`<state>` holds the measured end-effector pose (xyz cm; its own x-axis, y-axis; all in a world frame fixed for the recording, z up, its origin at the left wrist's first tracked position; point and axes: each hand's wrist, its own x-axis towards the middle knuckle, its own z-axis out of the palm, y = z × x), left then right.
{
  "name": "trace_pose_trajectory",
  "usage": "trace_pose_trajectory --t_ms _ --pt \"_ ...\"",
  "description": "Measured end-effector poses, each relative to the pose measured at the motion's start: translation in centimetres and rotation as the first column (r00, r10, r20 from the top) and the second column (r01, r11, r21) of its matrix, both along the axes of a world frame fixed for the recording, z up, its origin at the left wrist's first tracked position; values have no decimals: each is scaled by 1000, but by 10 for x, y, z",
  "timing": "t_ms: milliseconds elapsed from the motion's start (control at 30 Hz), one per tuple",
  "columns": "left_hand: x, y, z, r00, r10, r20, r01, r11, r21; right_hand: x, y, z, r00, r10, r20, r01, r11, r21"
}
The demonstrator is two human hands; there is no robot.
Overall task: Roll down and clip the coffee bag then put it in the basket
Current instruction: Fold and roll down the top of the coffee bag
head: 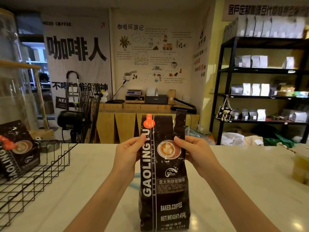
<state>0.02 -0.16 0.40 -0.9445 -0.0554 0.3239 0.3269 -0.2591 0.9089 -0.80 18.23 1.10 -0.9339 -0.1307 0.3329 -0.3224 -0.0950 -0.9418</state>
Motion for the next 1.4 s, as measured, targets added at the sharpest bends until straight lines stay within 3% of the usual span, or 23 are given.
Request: trace_pose_trajectory --t_ms 100,267,400,600,900,1100,1200,1300,1400 --pt "1 -1 2 997 25 -78 -30 998 -56 4 -1 2 997 -27 -75 26 1000 -3" --pt "6 -3 8 959 -38 -282 -11 986 -169 9 5 6 931 -28 -363 18 999 -31" --pt "8 0 11 953 -35 -301 -27 979 -200 12 6 5 902 -26 -431 35 999 13" --pt "8 -2 13 971 -134 -200 107 985 -139 12 10 9 917 25 -399 12 996 90" --pt "11 -7 21 971 -24 -239 -65 930 -361 15 25 22 949 28 -313 63 959 278" --pt "12 -12 22 987 9 -162 -72 918 -389 15 22 22 956 -49 -290 148 933 329" --pt "12 -15 22 996 -55 -75 23 927 -375 14 21 21 961 -56 -269 143 939 313" --pt "12 -14 21 988 -153 -2 145 938 -314 13 20 17 985 36 -169 11 963 270" --pt "12 -12 20 984 -176 12 173 953 -247 11 18 13 988 61 -142 -22 965 261"
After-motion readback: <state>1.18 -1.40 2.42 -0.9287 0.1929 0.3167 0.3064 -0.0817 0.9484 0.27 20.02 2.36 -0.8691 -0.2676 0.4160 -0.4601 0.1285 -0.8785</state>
